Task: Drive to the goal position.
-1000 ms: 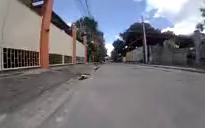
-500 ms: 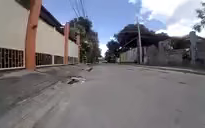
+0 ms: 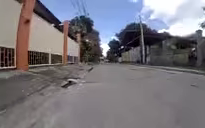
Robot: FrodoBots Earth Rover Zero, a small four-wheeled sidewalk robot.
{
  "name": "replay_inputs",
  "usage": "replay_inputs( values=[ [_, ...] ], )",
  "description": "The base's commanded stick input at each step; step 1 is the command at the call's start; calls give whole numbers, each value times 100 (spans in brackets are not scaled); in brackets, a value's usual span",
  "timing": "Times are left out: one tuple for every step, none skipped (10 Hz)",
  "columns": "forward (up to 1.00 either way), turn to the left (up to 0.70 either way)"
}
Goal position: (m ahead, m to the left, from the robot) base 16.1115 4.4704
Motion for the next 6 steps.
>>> replay_inputs(
  values=[
    [85,0],
    [85,0],
    [85,0],
    [85,0],
    [85,0],
    [85,0]
  ],
)
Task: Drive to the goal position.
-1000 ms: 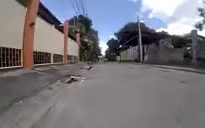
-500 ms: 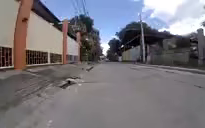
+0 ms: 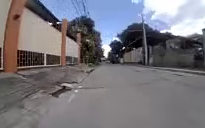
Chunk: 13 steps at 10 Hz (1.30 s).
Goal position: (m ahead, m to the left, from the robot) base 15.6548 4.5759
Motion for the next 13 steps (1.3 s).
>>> replay_inputs(
  values=[
    [85,0],
    [85,0],
    [85,0],
    [85,0],
    [85,0],
    [85,0],
    [85,0],
    [85,0],
    [85,0],
    [85,0],
    [85,0],
    [85,0],
    [85,0]
  ],
)
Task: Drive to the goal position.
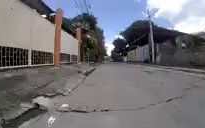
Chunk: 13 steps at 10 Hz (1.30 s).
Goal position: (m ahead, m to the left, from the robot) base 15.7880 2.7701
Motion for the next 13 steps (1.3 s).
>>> replay_inputs(
  values=[
    [85,0],
    [85,0],
    [85,-10],
    [85,-24],
    [85,-34],
    [85,-34],
    [85,-11],
    [85,0],
    [85,0],
    [85,0],
    [85,0],
    [85,0],
    [85,0]
  ],
)
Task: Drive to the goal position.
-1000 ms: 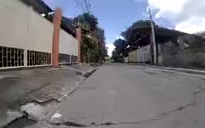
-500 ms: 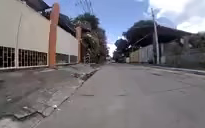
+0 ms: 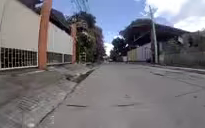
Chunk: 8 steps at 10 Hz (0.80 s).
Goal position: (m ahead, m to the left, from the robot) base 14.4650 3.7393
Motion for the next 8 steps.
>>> replay_inputs(
  values=[
    [85,0],
    [85,0],
    [85,0],
    [85,0],
    [85,0],
    [85,0],
    [85,0],
    [85,0]
  ],
)
